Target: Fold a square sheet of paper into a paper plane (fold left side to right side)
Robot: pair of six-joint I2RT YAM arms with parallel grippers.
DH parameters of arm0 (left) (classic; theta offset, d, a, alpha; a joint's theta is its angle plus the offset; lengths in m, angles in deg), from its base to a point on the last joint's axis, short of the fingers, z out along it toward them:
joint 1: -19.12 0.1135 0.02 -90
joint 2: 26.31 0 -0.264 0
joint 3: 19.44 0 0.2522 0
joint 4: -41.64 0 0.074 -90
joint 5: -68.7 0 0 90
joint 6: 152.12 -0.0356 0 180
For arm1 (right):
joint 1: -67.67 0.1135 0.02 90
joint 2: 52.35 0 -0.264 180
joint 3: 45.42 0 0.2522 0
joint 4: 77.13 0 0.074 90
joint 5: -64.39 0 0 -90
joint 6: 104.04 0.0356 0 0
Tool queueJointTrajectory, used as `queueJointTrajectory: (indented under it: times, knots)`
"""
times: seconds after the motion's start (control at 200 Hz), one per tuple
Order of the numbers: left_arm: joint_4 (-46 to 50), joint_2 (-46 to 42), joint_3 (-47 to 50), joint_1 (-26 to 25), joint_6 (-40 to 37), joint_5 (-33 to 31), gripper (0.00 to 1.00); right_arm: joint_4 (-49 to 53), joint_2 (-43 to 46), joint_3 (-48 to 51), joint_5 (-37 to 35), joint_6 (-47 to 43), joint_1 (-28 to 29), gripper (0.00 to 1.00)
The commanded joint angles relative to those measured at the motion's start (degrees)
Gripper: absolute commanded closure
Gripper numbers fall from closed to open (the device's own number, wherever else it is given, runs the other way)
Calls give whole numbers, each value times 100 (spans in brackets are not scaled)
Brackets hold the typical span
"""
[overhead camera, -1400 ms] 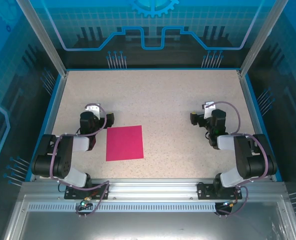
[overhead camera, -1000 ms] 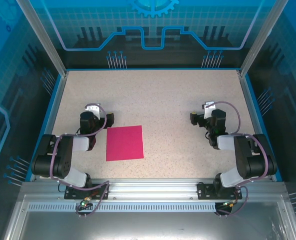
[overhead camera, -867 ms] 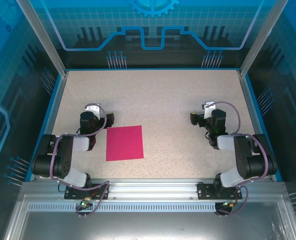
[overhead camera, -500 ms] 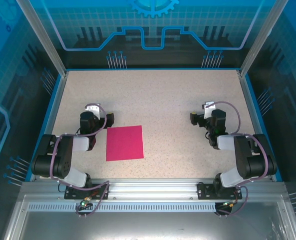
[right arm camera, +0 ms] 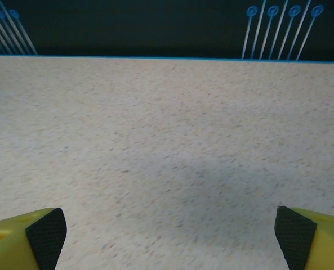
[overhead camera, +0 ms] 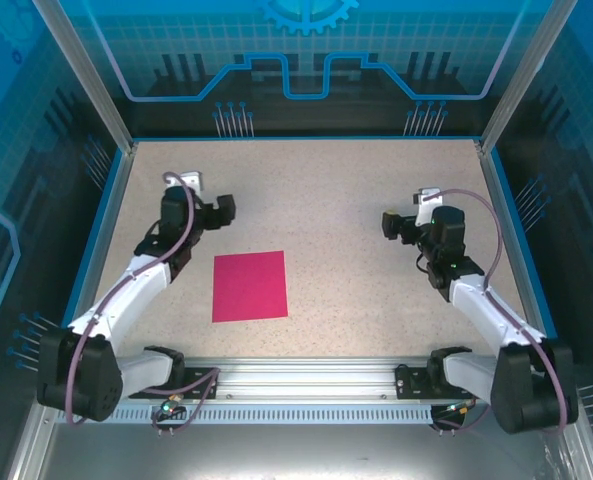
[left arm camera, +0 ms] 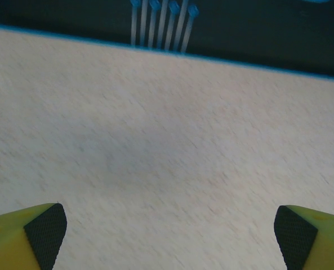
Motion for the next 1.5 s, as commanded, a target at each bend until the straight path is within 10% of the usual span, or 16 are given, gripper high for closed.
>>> queueJointTrajectory:
  times: [0.0,0.195,0.945,1.496]
  knots:
    - [2503,240,-366,-595,968,-399,1,1536,345,-156,-1,567,313,1]
    - [3983,870,-573,-1549,1408,-246,2,2202,624,-156,-111,758,696,1]
    - [2761,3238,-852,-1641,1353,1398,29,2428,646,-356,-407,752,1221,1]
    - [3016,5173,-3609,-2421,1105,1659,31,2402,142,-414,-118,1313,1303,1]
